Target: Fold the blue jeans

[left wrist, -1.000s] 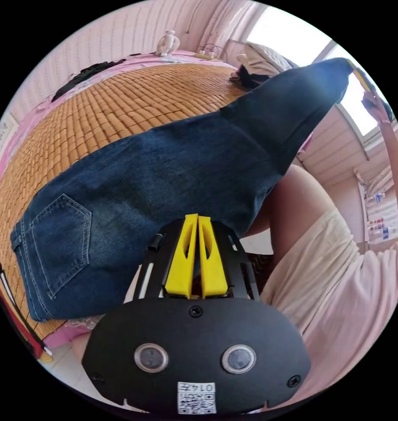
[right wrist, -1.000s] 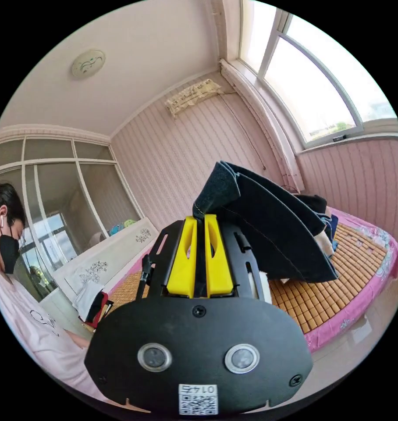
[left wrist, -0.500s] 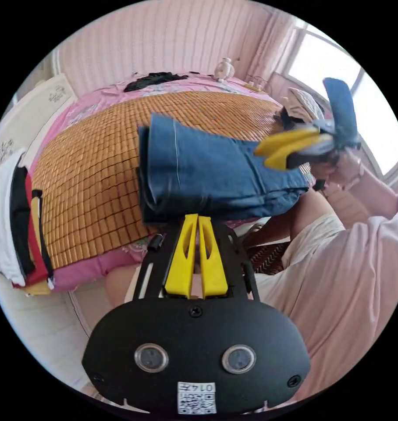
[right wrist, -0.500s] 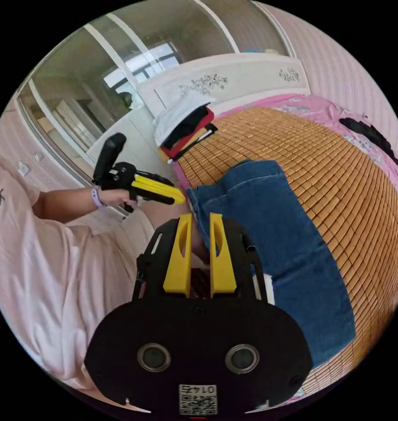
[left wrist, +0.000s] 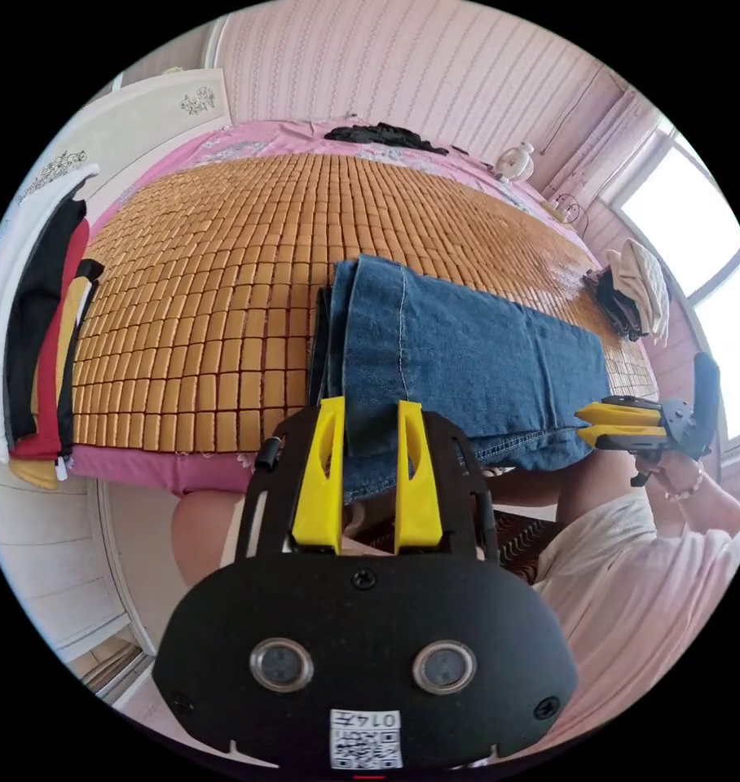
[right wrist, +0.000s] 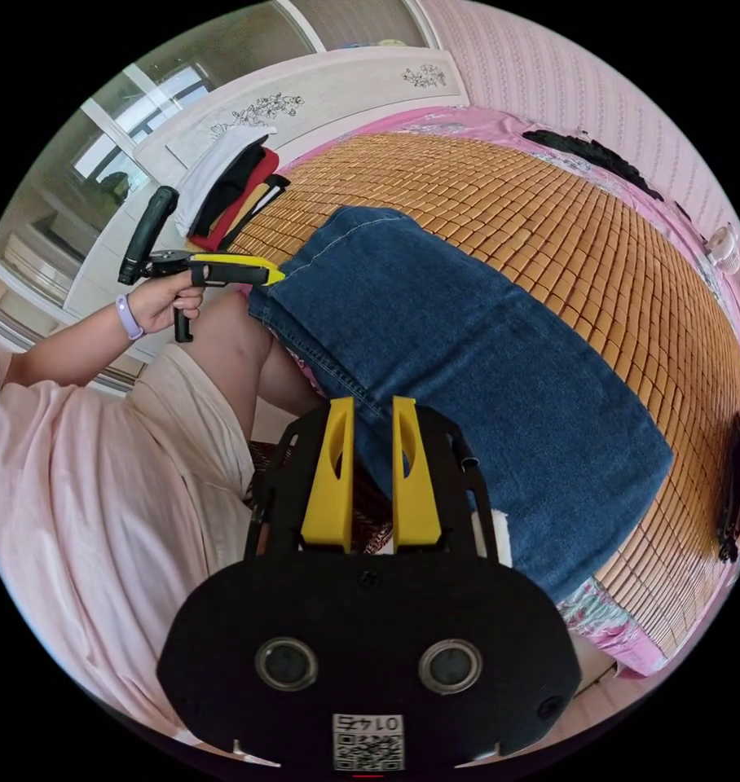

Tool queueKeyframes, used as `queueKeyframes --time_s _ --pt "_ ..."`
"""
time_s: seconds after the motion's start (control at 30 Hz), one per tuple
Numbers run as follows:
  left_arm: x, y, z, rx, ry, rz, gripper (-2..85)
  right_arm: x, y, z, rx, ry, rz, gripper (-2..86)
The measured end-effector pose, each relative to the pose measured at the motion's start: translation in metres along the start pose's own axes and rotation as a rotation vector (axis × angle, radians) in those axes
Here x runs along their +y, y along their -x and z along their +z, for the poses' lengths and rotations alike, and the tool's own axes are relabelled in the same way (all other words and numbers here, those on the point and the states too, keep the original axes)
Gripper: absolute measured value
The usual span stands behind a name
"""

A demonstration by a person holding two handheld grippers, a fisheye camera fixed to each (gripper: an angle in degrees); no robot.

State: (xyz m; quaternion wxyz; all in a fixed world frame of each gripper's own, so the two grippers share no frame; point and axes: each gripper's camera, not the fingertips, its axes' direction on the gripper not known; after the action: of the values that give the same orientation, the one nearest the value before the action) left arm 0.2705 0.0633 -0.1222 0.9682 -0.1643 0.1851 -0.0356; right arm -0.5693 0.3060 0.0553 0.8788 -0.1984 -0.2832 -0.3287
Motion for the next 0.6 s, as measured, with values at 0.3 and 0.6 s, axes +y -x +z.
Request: queueKeyframes --time_s 0.3,0.6 --pt "0.022 -0.019 -0.08 -0.031 -0.127 0.218 -0.7 -0.039 0.008 0.029 0.039 -0.072 -0.083 6.8" --pt "0.045 -0.011 -0.081 -0.024 -0.077 0.227 -1.0 -0.139 -0.006 0.084 0.141 -0.069 -0.192 12.9"
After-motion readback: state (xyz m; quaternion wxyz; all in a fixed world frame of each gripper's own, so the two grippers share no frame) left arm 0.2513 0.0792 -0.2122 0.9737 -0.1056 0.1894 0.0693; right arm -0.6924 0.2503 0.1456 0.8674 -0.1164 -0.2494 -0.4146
